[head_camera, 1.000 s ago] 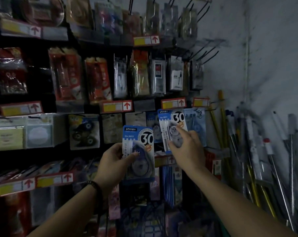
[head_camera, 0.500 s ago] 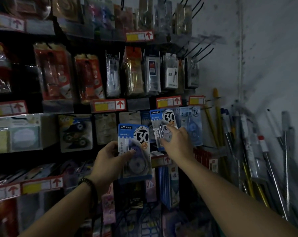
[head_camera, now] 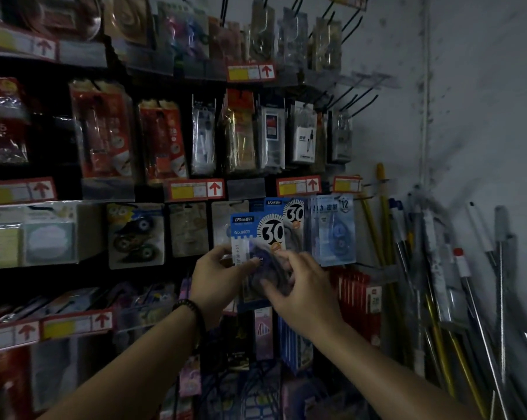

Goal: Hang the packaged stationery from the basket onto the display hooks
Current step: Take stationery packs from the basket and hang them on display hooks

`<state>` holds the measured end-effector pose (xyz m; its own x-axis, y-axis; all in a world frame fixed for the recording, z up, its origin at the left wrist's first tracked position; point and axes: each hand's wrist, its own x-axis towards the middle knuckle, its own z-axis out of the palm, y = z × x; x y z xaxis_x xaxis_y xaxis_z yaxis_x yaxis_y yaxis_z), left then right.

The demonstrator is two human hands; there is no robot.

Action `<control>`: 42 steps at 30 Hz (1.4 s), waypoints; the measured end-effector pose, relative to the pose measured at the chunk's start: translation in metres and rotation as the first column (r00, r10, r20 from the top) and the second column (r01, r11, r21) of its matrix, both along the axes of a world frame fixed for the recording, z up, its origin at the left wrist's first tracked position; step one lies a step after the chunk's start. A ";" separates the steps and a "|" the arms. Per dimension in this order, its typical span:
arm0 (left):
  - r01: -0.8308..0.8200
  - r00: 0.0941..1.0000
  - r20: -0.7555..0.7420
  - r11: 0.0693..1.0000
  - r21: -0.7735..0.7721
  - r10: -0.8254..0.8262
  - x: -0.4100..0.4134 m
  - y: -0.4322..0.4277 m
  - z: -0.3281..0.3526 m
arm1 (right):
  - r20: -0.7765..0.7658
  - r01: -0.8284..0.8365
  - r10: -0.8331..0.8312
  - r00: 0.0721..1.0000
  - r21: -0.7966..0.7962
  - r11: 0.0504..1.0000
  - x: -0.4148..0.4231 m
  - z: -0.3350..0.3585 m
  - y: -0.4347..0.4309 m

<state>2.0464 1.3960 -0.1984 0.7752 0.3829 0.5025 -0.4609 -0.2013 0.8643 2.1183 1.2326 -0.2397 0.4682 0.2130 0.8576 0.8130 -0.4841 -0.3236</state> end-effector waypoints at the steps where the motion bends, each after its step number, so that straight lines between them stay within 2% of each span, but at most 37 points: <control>1: 0.012 1.000 -0.004 1.000 -0.015 -0.012 0.001 -0.004 0.002 | -0.010 0.007 -0.008 1.000 -0.029 1.000 -0.004 -0.004 0.000; 3: 0.029 0.999 -0.019 0.999 -0.024 -0.029 0.003 -0.012 0.003 | -0.025 0.028 -0.029 0.999 -0.043 0.999 -0.006 -0.008 -0.001; 8: 0.135 0.986 -0.089 0.990 -0.046 -0.139 0.006 -0.018 0.008 | -0.111 0.036 -0.028 0.993 0.072 0.997 0.008 -0.010 -0.009; 13: 0.042 0.993 -0.110 0.999 0.020 -0.039 0.003 -0.002 0.007 | -0.105 0.174 -0.173 0.979 0.003 0.985 0.035 0.003 -0.022; 21: 0.055 0.980 -0.198 0.986 0.154 -0.024 -0.010 0.022 -0.005 | -0.069 0.231 -0.231 0.971 0.001 0.973 0.061 0.028 -0.015; 29: 0.037 0.979 -0.203 0.967 0.251 0.016 -0.017 0.028 -0.009 | -0.037 0.310 -0.312 0.949 -0.046 0.950 0.074 0.029 -0.009; 38: 0.035 0.977 -0.205 0.919 0.393 0.051 -0.015 0.025 -0.021 | -0.147 0.293 -0.302 0.942 -0.080 0.953 0.086 0.045 0.008; 42: 0.013 0.974 -0.208 0.888 0.460 0.093 -0.019 0.028 -0.027 | -0.198 0.302 -0.330 0.923 -0.159 0.940 0.096 0.049 0.017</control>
